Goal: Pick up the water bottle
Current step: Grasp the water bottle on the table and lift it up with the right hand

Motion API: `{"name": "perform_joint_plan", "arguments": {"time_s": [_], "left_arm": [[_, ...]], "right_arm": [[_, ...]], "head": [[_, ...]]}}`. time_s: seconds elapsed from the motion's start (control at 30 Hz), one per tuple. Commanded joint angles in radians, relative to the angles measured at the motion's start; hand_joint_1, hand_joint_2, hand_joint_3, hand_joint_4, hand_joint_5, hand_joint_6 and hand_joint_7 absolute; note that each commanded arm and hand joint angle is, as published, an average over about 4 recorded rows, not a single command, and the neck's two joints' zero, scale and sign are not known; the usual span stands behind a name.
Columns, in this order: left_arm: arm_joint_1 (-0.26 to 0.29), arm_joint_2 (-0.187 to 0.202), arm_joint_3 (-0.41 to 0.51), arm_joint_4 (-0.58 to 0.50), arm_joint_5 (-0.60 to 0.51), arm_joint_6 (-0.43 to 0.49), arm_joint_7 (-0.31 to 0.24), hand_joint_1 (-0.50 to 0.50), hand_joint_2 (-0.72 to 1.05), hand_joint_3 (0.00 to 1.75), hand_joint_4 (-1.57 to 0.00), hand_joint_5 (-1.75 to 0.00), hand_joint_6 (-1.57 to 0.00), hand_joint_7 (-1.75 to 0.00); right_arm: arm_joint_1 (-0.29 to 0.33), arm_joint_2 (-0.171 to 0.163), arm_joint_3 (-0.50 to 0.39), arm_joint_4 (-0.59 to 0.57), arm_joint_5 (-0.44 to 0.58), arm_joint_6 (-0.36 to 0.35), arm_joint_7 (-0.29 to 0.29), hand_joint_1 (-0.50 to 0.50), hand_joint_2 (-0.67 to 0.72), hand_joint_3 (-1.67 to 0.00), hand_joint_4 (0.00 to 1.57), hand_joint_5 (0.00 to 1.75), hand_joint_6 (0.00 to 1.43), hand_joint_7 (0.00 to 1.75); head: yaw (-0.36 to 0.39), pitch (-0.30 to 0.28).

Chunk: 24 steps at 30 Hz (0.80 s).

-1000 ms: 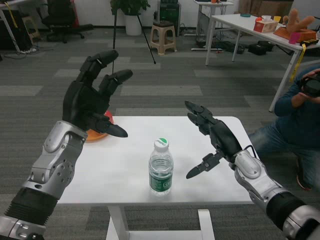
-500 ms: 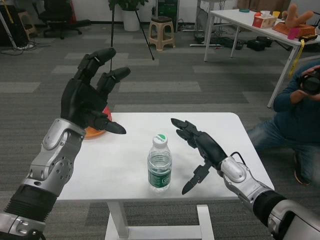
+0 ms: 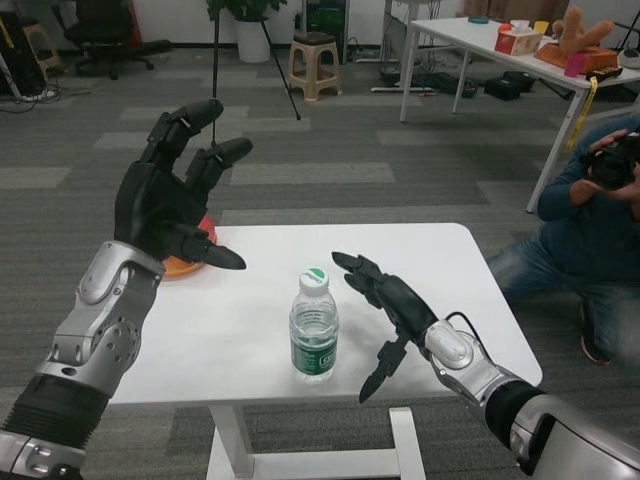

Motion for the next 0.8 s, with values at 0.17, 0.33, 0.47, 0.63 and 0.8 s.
{"name": "perform_joint_plan", "arguments": {"time_s": [0.17, 0.33, 0.47, 0.63, 0.8], "left_arm": [[0.014, -0.009, -0.005, 0.004, 0.000, -0.009, -0.004, -0.50, -0.02, 0.02, 0.00, -1.03, 0.00, -0.98], [0.016, -0.010, -0.008, 0.004, -0.006, -0.011, -0.006, -0.50, -0.02, 0.00, 0.00, -1.03, 0.00, -0.98], [0.016, -0.011, -0.010, 0.004, -0.007, -0.010, -0.006, -0.50, -0.02, 0.09, 0.00, -1.03, 0.00, -0.98], [0.016, -0.015, -0.017, 0.006, -0.008, -0.010, -0.005, -0.50, -0.02, 0.04, 0.00, -1.03, 0.00, -0.98], [0.017, -0.019, -0.026, 0.010, -0.008, -0.009, -0.004, -0.50, -0.02, 0.04, 0.00, -1.03, 0.00, -0.98]], "right_arm": [[-0.050, 0.033, 0.054, 0.061, 0.004, 0.013, -0.020, -0.50, 0.34, -0.08, 0.00, 0.00, 0.00, 0.14], [-0.066, 0.049, 0.083, 0.094, 0.004, 0.016, -0.042, -0.50, 0.34, -0.08, 0.00, 0.00, 0.00, 0.14], [-0.077, 0.059, 0.101, 0.112, 0.004, 0.017, -0.054, -0.50, 0.41, -0.08, 0.00, 0.00, 0.00, 0.14], [-0.096, 0.069, 0.134, 0.140, 0.005, 0.021, -0.075, -0.50, 0.41, -0.08, 0.00, 0.00, 0.00, 0.14], [-0.118, 0.080, 0.178, 0.156, 0.005, 0.027, -0.093, -0.50, 0.41, -0.08, 0.00, 0.00, 0.00, 0.14]], "head": [[0.000, -0.002], [0.000, -0.002], [-0.008, 0.000], [-0.013, -0.004], [-0.026, -0.008]]}}
